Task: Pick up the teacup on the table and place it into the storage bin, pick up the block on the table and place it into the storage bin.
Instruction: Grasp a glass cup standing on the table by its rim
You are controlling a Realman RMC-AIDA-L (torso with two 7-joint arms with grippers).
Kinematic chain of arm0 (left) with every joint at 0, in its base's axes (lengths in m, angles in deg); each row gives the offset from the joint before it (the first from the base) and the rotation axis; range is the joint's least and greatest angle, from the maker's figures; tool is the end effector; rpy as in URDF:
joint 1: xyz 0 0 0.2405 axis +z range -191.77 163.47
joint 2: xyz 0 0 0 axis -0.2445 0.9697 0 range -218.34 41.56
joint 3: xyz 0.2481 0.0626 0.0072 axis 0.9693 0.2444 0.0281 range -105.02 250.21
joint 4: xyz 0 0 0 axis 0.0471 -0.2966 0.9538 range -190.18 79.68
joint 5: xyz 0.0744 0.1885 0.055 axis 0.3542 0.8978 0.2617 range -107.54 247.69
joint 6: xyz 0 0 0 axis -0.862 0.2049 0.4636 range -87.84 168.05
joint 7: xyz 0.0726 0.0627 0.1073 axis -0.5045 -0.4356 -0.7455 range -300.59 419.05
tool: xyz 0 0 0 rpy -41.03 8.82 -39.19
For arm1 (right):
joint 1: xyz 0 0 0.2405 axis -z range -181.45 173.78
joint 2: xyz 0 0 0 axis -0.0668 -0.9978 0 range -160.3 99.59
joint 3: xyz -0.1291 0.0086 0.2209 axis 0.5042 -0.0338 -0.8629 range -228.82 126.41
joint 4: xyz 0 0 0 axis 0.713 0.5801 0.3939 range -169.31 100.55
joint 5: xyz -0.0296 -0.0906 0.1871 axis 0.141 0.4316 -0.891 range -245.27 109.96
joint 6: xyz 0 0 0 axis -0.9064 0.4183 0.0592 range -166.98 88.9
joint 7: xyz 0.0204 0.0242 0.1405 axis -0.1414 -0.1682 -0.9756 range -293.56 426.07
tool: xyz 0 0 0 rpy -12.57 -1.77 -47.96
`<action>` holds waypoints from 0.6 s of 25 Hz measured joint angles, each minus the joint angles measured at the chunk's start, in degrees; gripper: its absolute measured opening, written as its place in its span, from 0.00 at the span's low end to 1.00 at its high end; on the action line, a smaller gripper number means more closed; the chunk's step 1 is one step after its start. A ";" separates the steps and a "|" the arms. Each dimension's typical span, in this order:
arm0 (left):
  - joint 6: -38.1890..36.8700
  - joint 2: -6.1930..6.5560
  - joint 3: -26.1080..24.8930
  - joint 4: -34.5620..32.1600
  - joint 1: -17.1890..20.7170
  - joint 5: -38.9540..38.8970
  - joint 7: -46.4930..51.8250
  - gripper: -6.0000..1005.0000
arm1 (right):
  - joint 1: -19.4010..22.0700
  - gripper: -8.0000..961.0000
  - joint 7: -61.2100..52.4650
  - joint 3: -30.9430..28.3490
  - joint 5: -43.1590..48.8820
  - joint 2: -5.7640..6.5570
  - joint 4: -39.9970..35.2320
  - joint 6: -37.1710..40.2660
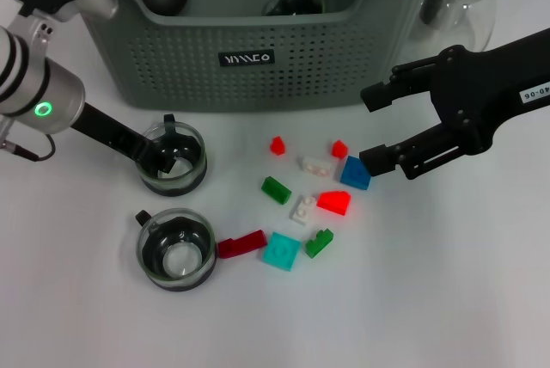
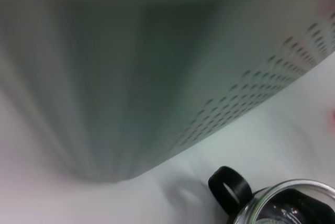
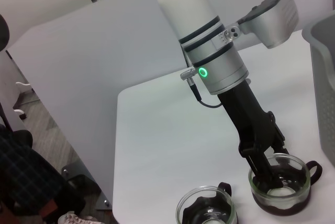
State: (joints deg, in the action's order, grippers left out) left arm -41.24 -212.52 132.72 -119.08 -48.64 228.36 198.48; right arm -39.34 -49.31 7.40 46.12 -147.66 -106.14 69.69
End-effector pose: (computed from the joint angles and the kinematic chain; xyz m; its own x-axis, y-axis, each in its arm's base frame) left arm -0.2503 0.3612 -0.0030 0.5880 0.8054 -0.0752 0.6862 -0.5458 -0.4808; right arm 0.1408 0.3253 0.0449 0.9306 -0.3094 -0.1956 -0.2919 -0.9497 0.1134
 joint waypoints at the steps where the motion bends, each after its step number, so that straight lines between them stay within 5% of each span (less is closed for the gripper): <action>1: 0.18 -0.06 0.41 0.01 0.02 0.01 0.06 0.72 | 0.00 0.99 0.00 0.00 0.00 0.02 0.04 0.00; 15: 2.26 -0.06 5.22 0.12 0.06 1.65 2.33 0.46 | -0.94 0.99 -0.02 -0.18 6.18 -0.60 0.17 -0.35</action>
State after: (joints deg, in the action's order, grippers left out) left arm -38.98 -212.59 137.94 -118.96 -48.59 230.01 200.81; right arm -40.28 -49.33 7.22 52.30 -148.26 -105.97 69.35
